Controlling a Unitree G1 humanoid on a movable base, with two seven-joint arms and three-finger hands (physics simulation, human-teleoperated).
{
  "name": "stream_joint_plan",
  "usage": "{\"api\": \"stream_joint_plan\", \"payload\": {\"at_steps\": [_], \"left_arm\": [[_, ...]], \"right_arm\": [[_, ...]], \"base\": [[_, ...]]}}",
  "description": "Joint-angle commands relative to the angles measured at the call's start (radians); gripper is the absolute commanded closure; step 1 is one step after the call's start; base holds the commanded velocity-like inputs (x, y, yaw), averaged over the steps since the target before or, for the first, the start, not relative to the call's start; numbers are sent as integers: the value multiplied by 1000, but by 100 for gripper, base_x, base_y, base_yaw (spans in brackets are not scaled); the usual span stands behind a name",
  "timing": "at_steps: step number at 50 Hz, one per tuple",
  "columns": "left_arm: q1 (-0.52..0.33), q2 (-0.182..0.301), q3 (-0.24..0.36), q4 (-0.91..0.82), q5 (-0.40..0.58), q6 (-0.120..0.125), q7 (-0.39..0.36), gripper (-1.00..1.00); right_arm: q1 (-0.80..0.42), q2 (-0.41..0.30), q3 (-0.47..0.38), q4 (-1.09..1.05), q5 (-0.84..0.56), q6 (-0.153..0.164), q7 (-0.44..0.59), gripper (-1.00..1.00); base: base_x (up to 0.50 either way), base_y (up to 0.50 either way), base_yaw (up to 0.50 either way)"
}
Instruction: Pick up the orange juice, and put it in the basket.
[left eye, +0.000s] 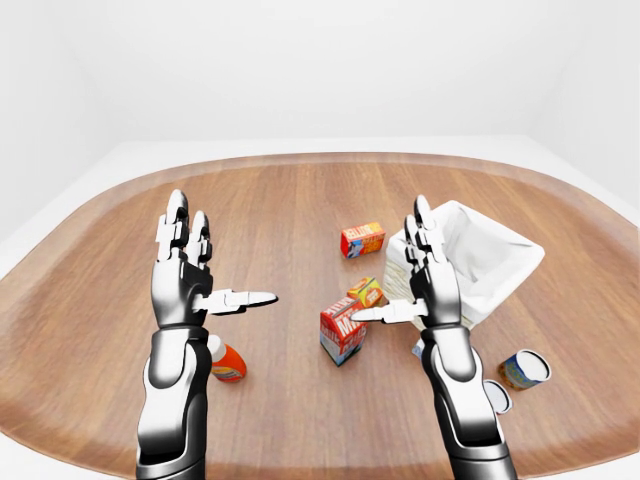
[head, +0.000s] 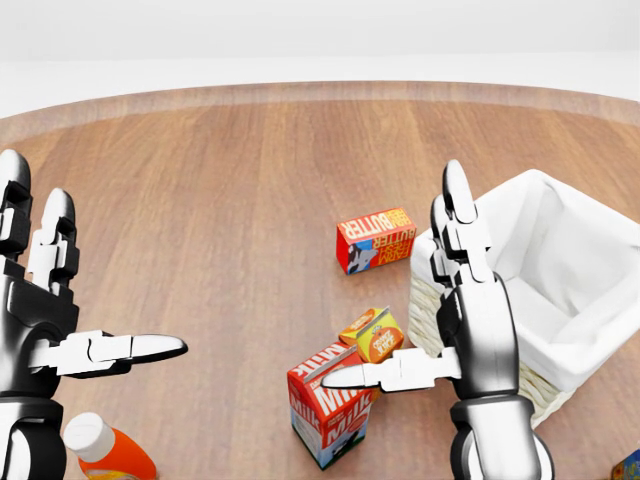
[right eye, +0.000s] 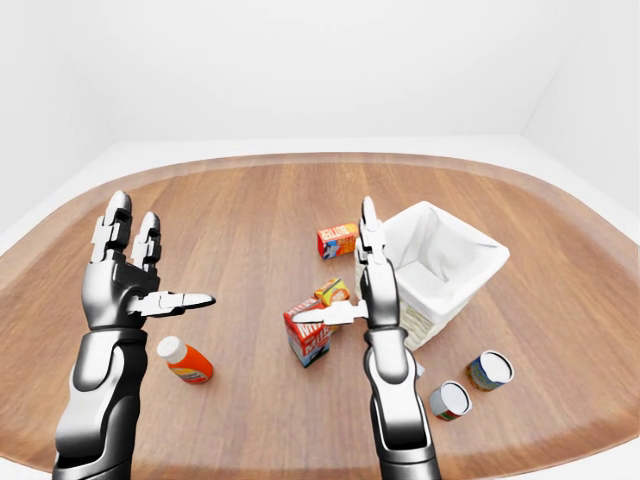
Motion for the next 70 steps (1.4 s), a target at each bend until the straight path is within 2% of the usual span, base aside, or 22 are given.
{"api": "stream_joint_plan", "payload": {"at_steps": [1, 4, 6, 10, 12, 14, 15, 19, 25, 30, 36, 41, 44, 46, 47, 55, 60, 66, 67, 70], "left_arm": [[0, -2, -2, 0, -1, 0, 0, -100], [0, -2, -2, 0, -1, 0, -1, -100], [0, -3, -1, 0, -1, 0, 0, -100], [0, -2, -2, 0, -1, 0, -1, -100], [0, -2, -2, 0, -1, 0, 0, -100], [0, -2, -2, 0, 0, 0, -1, -100], [0, -2, -2, 0, 0, 0, -1, -100], [0, -3, -1, 0, -1, 0, 0, -100], [0, -2, -2, 0, -1, 0, 0, -100], [0, -2, -2, 0, 0, 0, 0, -100], [0, -3, -1, 0, -1, 0, 0, -100], [0, -2, -2, 0, -1, 0, -1, -100], [0, -2, -2, 0, 0, 0, -1, -100], [0, -2, -2, 0, -1, 0, 0, -100], [-1, -3, 0, 2, -2, 0, 0, -100], [-4, -2, -1, 4, -3, 0, 3, -100], [-5, -1, -1, 8, -3, 0, 2, -100], [-3, -2, -3, 3, -2, 0, 4, -100], [-4, -2, -3, 4, -2, 0, 3, -100], [-3, -2, -3, 1, -2, 0, 4, -100]], "right_arm": [[-19, -10, -24, 18, -11, 15, -18, -100], [-34, -18, -19, 18, -78, 20, -29, -100], [-45, -11, -24, 19, -72, 33, -30, -100], [-60, -14, -30, 38, -83, 27, -37, -100], [-65, -12, -29, 33, -88, 41, -38, -100], [-79, -15, -26, 31, -114, 33, -49, -100], [-91, -16, -21, 35, -138, 52, -50, -100], [-133, -18, -17, 97, -199, 38, -62, -100], [-180, -18, -14, 126, -257, 36, -60, -100], [-264, -30, -14, 197, -366, 43, -76, -100], [-443, -55, -24, 356, -494, 76, -78, -100], [-563, -56, -31, 524, -513, 60, -68, -100], [-662, -74, -40, 691, -533, 12, -100, -100], [-715, -91, -35, 780, -565, 3, -110, -100], [-762, -93, -49, 847, -541, -13, -110, -100], [-1000, -130, -28, 1294, -620, -13, -215, -100], [-1134, -156, -17, 1468, -689, -13, -253, -100], [-1195, -156, -32, 1539, -714, -13, -226, -100], [-1220, -159, -1, 1569, -766, -13, -218, -100], [-1244, -156, -16, 1585, -790, -13, -197, -100]], "base": [[0, 0, 0], [0, 0, 0], [0, 0, 0], [0, 0, 0], [0, 0, 0], [0, 0, 0], [0, 0, 0], [0, 0, 0], [0, 0, 0], [0, 0, 0], [0, 0, 0], [0, 0, 0], [0, 0, 0], [0, 0, 0], [0, 0, 0], [0, 0, 0], [0, 0, 0], [0, 0, 0], [0, 0, 0], [0, 0, 0]]}}
